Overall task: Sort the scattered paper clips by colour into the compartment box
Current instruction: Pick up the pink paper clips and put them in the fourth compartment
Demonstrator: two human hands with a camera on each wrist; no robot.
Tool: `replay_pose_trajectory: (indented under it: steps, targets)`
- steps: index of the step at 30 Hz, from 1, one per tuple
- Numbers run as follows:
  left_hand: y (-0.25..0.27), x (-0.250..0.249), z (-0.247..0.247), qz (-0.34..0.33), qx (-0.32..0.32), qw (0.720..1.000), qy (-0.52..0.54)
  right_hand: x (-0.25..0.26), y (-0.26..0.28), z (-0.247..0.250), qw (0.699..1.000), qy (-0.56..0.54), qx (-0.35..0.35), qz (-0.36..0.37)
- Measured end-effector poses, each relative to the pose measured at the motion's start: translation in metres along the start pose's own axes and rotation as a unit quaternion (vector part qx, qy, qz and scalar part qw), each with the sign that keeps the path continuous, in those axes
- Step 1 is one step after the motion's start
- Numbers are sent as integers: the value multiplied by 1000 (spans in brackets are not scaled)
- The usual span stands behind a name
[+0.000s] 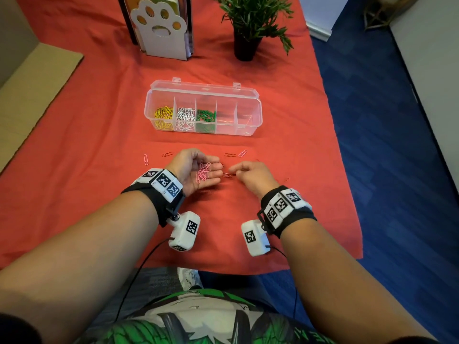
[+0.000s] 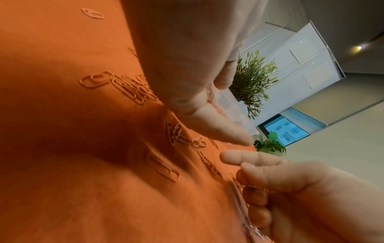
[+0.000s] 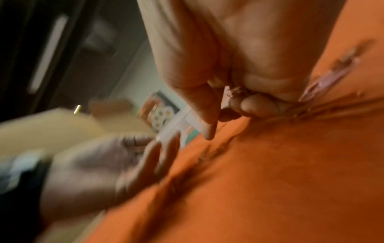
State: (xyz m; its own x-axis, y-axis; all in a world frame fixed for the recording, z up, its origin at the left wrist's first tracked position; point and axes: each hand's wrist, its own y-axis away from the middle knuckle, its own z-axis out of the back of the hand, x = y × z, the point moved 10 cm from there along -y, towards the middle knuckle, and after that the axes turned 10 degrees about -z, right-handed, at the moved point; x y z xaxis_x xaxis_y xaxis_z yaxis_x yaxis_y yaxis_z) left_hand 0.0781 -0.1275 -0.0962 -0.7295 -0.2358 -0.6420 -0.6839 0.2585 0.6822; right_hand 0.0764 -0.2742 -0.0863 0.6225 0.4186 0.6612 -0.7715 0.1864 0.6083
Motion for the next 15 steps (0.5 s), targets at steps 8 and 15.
replay_pose_trajectory:
  steps: [8,15]
  targets:
    - [-14,-37,28,-173,-140,903,-366,2,8,1,978,200,-38,44]
    - [-16,-50,2,-237,-122,752,-602,16,6,-2,963,237,-87,92]
